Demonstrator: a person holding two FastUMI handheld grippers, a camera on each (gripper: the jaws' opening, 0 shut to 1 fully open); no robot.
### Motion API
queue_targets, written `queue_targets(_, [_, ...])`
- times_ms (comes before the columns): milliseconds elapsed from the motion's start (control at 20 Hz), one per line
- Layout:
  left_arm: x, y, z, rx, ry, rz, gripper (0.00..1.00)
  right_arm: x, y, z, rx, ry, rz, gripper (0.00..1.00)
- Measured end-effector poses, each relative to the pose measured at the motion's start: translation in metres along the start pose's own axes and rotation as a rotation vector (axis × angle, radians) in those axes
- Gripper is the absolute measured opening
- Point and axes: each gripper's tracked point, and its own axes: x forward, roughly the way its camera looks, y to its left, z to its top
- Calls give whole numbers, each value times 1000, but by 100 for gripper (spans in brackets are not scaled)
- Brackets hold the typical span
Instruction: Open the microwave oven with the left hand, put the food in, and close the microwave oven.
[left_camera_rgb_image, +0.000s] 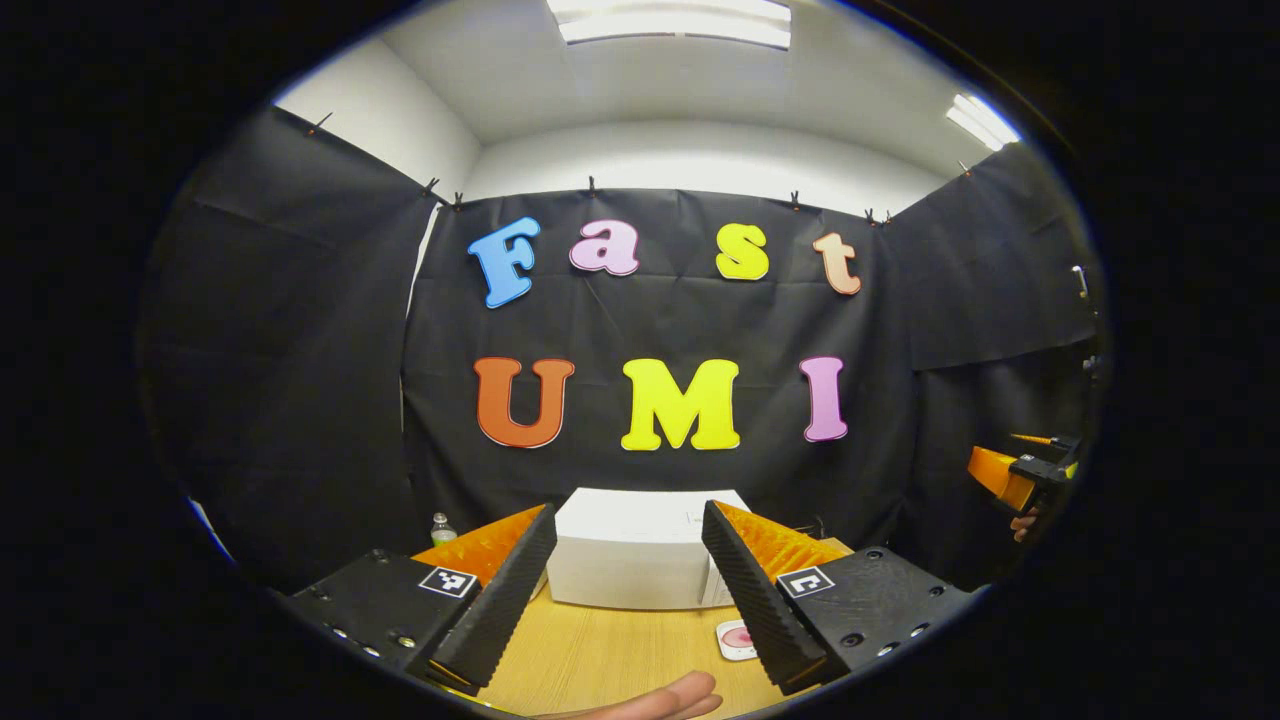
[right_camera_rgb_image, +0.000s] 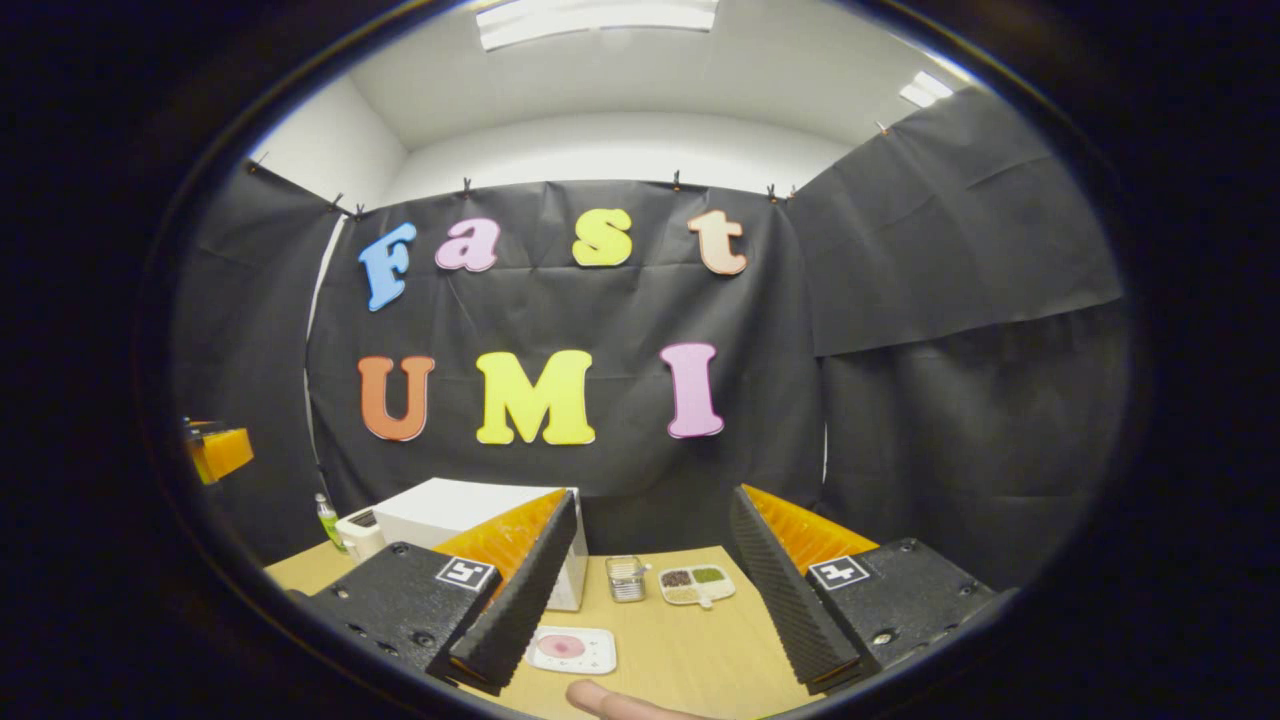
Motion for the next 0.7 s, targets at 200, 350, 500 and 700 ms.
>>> queue_targets(200, [5,3,-5,15,13,13,93,-3,-3,-1,8,-6,8,99])
queue_targets(350, [12,-5,-12,12,17,4,93,-8,-1,2,1,-21,16,91])
queue_targets(500, [24,-13,-20,10,21,-9,93,-10,3,4,10,-24,36,99])
queue_targets(700, [48,-32,-43,18,44,-45,93,-10,5,-2,12,4,46,99])
